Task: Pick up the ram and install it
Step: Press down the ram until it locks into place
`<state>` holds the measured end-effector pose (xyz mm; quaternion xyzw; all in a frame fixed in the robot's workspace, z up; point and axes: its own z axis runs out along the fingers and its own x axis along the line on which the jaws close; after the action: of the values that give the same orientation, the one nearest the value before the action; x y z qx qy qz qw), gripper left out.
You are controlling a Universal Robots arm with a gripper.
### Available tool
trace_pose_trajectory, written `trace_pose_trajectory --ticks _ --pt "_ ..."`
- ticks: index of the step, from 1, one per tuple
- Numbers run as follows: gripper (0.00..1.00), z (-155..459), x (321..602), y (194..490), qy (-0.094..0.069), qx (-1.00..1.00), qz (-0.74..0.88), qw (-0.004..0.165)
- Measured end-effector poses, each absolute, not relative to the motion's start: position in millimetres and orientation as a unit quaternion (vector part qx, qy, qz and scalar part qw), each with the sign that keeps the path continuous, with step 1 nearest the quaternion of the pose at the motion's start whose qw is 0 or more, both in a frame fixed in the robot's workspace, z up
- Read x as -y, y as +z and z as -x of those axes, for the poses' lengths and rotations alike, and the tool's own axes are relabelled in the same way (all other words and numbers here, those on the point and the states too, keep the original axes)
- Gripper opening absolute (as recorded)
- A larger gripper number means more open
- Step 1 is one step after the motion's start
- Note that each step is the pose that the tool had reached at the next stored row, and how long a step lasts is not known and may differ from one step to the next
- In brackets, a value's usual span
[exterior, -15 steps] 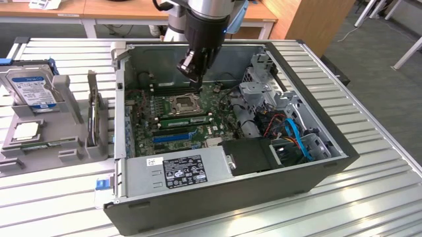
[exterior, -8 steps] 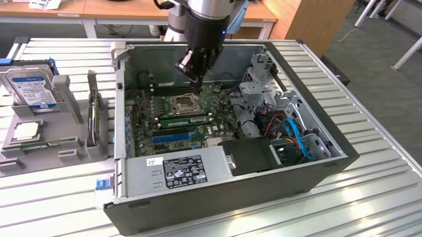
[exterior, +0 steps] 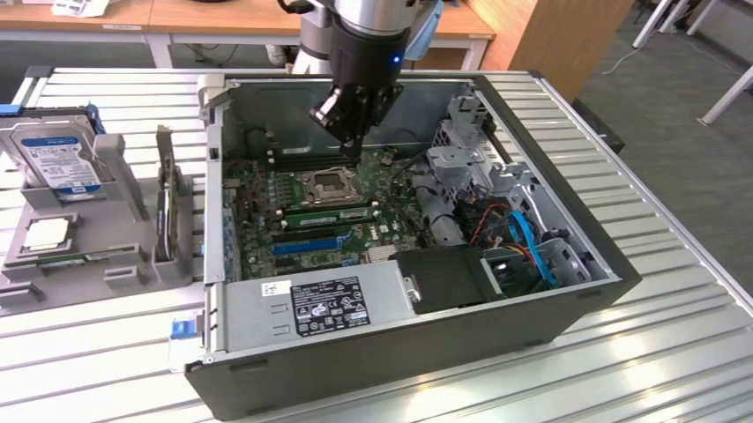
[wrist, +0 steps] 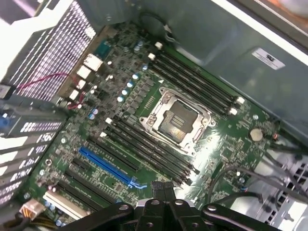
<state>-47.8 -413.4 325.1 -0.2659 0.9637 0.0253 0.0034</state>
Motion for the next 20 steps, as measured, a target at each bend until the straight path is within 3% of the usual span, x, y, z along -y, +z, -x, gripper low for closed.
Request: trace_pose_trajectory --ticks 20 --pt "0.1 47.8 413.4 323.1 0.025 -0.993 0.112 0.007"
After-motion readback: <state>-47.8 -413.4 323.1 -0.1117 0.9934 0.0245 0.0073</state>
